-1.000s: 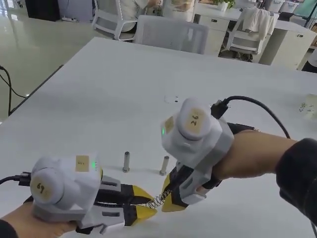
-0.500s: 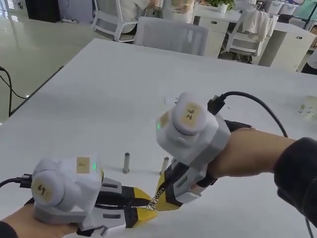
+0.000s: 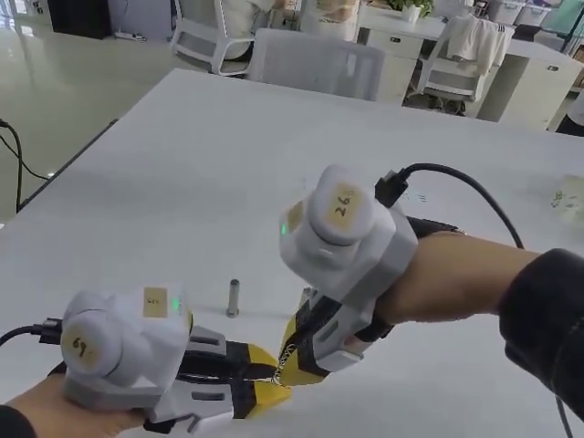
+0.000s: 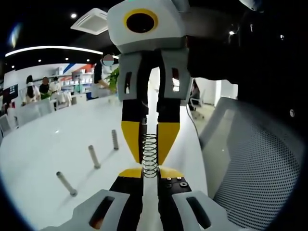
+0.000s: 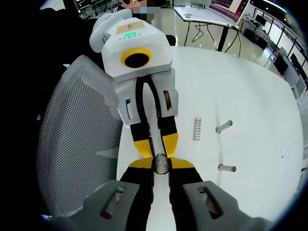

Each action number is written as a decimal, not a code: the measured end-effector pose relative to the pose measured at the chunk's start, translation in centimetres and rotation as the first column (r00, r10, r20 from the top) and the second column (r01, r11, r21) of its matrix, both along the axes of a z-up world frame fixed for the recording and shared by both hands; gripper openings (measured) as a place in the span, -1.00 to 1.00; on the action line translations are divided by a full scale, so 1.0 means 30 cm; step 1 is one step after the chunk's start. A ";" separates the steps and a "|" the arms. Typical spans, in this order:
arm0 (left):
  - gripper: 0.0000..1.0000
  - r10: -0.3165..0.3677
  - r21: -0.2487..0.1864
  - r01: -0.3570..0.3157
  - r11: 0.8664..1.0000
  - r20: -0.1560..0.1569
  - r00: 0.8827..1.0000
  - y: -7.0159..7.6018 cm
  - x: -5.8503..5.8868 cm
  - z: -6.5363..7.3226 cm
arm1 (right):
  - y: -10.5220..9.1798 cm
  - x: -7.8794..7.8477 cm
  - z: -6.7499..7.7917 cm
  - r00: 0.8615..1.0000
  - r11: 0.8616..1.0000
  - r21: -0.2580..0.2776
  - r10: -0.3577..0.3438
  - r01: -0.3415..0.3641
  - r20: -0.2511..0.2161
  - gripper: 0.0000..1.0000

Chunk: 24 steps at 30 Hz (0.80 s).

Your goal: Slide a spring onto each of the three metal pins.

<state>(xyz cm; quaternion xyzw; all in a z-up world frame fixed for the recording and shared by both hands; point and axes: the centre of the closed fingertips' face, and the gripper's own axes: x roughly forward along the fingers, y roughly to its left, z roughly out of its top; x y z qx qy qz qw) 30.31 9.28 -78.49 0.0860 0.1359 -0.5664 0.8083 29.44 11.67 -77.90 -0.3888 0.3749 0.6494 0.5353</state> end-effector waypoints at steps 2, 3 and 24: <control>-0.95 0.003 -0.002 -0.003 1.000 -0.002 1.000 0.001 0.002 -0.001 | 0.000 0.003 -0.001 1.000 1.000 -0.001 0.002 -0.002 0.002 -0.84; -0.95 0.004 -0.003 -0.004 1.000 -0.004 1.000 0.001 0.003 -0.001 | 0.000 0.003 -0.001 1.000 1.000 -0.001 0.002 -0.002 0.002 -0.84; -0.28 0.050 -0.031 -0.051 0.998 -0.038 0.998 0.015 0.017 -0.001 | -0.028 0.040 -0.005 0.999 1.000 -0.021 -0.021 0.021 0.027 -0.84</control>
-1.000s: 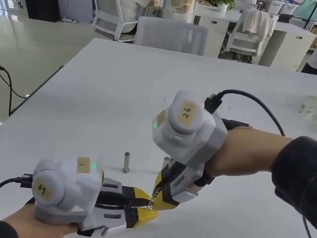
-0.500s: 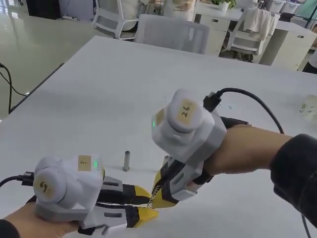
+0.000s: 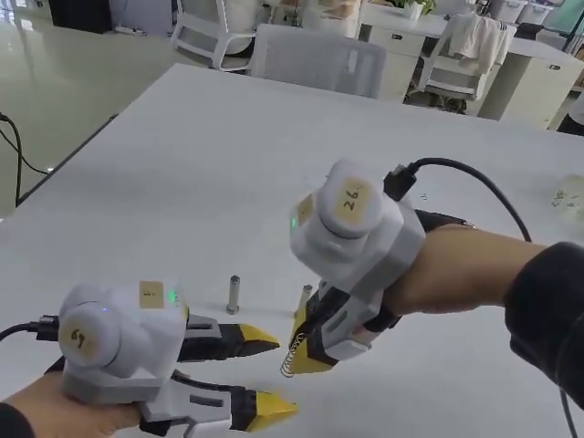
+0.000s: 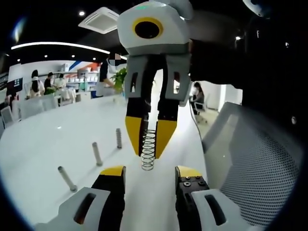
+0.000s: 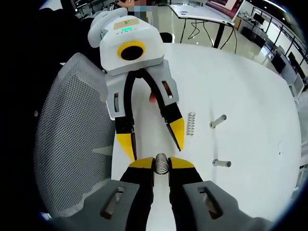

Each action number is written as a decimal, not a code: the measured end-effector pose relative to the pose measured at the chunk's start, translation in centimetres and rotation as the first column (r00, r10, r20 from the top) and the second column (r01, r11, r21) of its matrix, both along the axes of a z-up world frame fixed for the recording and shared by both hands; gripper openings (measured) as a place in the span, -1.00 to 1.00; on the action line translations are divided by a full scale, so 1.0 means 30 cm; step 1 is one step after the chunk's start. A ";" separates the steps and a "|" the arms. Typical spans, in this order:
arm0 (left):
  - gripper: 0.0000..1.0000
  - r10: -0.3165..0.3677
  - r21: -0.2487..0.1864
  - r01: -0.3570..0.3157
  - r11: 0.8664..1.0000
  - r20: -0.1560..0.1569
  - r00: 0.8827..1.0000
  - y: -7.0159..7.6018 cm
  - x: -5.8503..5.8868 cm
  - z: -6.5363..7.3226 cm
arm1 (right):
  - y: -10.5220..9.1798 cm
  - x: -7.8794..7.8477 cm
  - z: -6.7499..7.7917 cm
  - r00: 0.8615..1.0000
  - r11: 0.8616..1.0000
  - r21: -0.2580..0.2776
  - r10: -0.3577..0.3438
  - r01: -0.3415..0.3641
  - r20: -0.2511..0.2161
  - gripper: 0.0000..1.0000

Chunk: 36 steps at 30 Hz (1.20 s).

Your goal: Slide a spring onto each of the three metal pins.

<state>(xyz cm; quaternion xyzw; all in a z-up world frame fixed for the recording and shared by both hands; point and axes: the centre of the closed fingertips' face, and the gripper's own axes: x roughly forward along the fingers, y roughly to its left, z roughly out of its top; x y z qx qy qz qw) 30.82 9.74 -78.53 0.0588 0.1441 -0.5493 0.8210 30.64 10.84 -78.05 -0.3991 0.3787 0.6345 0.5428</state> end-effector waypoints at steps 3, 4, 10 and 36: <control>-0.21 0.008 -0.001 -0.008 1.000 -0.006 1.000 0.005 0.003 -0.002 | -0.002 0.005 0.001 1.000 1.000 0.000 -0.004 0.004 0.001 -0.84; -0.18 0.013 -0.002 -0.013 1.000 -0.008 1.000 0.007 0.005 -0.002 | -0.003 0.007 0.001 1.000 1.000 0.000 -0.004 0.004 0.002 -0.84; -0.05 0.036 -0.005 -0.036 0.999 -0.015 0.999 0.020 0.012 -0.004 | -0.010 0.021 0.000 1.000 1.000 -0.002 -0.012 0.012 0.005 -0.84; 0.44 0.174 -0.007 -0.174 0.985 -0.033 0.984 0.121 0.057 -0.017 | -0.045 0.108 0.029 0.997 0.998 -0.002 -0.058 0.059 0.043 -0.84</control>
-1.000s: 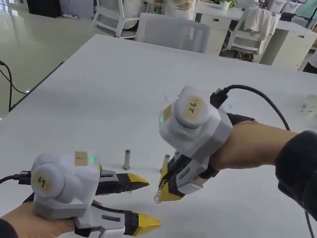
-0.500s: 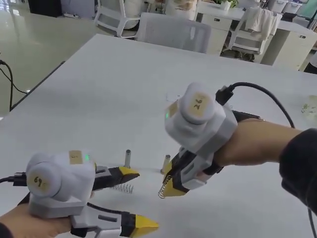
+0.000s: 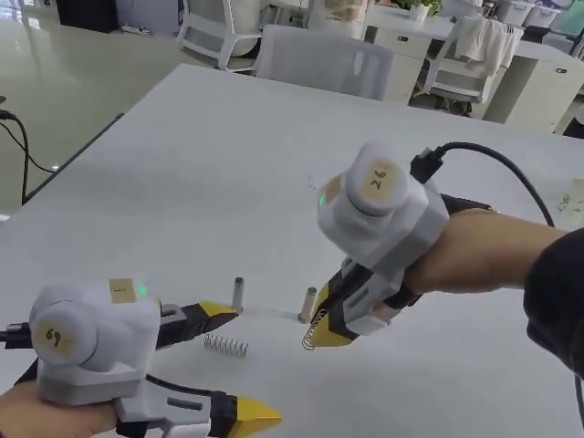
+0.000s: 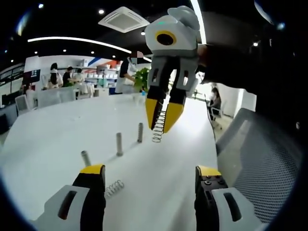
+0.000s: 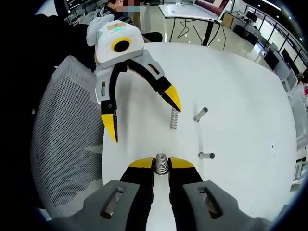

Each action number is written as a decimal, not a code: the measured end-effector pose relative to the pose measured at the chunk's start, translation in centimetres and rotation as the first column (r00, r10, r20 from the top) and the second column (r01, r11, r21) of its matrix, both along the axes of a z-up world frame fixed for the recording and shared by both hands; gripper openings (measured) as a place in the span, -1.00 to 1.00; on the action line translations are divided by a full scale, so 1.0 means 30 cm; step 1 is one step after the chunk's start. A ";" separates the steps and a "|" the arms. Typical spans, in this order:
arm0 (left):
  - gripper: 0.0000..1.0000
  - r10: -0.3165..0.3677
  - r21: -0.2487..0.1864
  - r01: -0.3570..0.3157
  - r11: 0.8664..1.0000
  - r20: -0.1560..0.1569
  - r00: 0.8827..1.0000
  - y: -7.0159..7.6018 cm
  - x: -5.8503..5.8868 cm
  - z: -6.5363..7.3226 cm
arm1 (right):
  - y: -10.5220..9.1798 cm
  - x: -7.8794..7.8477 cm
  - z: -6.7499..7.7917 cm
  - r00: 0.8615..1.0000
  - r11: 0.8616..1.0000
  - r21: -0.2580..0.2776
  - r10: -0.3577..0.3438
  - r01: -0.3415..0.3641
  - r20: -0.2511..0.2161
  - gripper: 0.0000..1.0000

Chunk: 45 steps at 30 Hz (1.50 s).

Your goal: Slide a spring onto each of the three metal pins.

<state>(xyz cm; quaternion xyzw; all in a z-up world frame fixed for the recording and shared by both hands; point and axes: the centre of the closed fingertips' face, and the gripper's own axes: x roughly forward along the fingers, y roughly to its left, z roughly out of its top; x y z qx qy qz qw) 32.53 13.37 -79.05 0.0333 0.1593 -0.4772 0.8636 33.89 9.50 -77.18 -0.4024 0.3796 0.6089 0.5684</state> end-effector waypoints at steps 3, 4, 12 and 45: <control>0.46 0.016 0.000 -0.016 1.000 -0.006 1.000 0.016 0.005 -0.001 | -0.005 0.016 0.004 1.000 1.000 -0.002 -0.007 0.007 0.006 -0.84; 0.47 0.023 0.002 -0.023 1.000 -0.007 1.000 0.023 0.007 -0.002 | -0.007 0.022 0.005 1.000 1.000 -0.003 -0.009 0.010 0.007 -0.84; 0.49 0.065 0.000 -0.065 0.998 -0.002 0.998 0.065 0.023 0.002 | -0.032 0.081 0.005 0.999 0.999 -0.011 -0.037 0.038 0.022 -0.84; 0.48 0.120 0.004 -0.120 0.993 -0.010 0.993 0.116 0.019 -0.006 | -0.001 0.256 -0.023 0.993 0.996 -0.018 -0.085 0.087 0.085 -0.84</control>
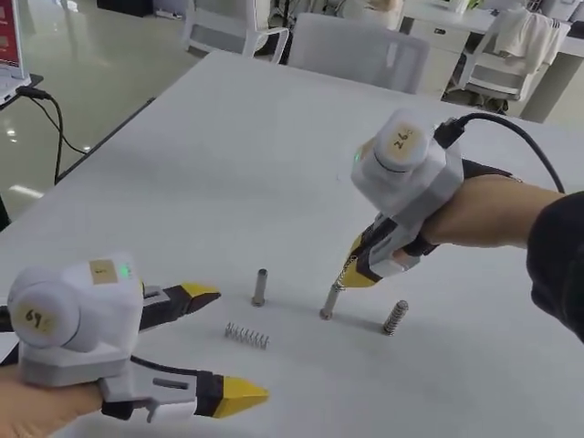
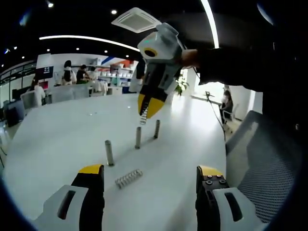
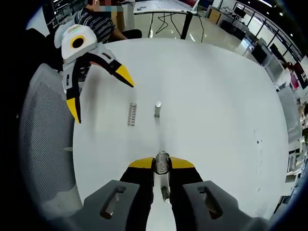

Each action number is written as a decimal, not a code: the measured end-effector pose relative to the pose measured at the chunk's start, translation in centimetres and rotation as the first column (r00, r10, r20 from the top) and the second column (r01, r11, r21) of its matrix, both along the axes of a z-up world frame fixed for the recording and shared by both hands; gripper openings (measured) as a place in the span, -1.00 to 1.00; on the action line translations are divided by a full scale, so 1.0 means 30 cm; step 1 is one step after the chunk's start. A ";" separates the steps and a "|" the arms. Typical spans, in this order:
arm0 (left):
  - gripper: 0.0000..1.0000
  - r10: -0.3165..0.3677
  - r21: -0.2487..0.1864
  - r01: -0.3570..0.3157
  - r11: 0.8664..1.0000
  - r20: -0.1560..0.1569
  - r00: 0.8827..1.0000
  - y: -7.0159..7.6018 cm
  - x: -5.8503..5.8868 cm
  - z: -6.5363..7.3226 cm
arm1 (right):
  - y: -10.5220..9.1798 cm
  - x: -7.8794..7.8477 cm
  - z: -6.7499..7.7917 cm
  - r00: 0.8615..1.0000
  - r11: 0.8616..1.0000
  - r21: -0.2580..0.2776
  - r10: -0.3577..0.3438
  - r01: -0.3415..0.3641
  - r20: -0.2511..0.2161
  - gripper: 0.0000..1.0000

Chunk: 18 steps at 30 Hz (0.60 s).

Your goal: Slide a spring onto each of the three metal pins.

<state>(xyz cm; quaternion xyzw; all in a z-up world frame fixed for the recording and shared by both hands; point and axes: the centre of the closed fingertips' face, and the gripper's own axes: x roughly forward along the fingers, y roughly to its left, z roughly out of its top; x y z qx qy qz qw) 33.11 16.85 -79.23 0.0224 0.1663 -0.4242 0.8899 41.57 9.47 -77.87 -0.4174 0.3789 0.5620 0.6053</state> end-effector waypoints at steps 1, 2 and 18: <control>0.48 0.001 -0.001 -0.001 1.000 0.000 1.000 0.001 0.001 0.000 | 0.002 0.002 -0.002 1.000 1.000 -0.001 -0.001 0.001 0.000 -0.84; 0.48 0.002 -0.001 -0.002 1.000 0.000 1.000 0.002 0.001 0.000 | 0.004 0.002 -0.004 1.000 1.000 -0.001 0.001 -0.001 -0.001 -0.84; 0.44 0.009 -0.003 -0.009 1.000 -0.006 1.000 0.013 0.006 -0.010 | 0.003 0.019 -0.038 1.000 1.000 -0.028 -0.004 0.004 -0.022 -0.84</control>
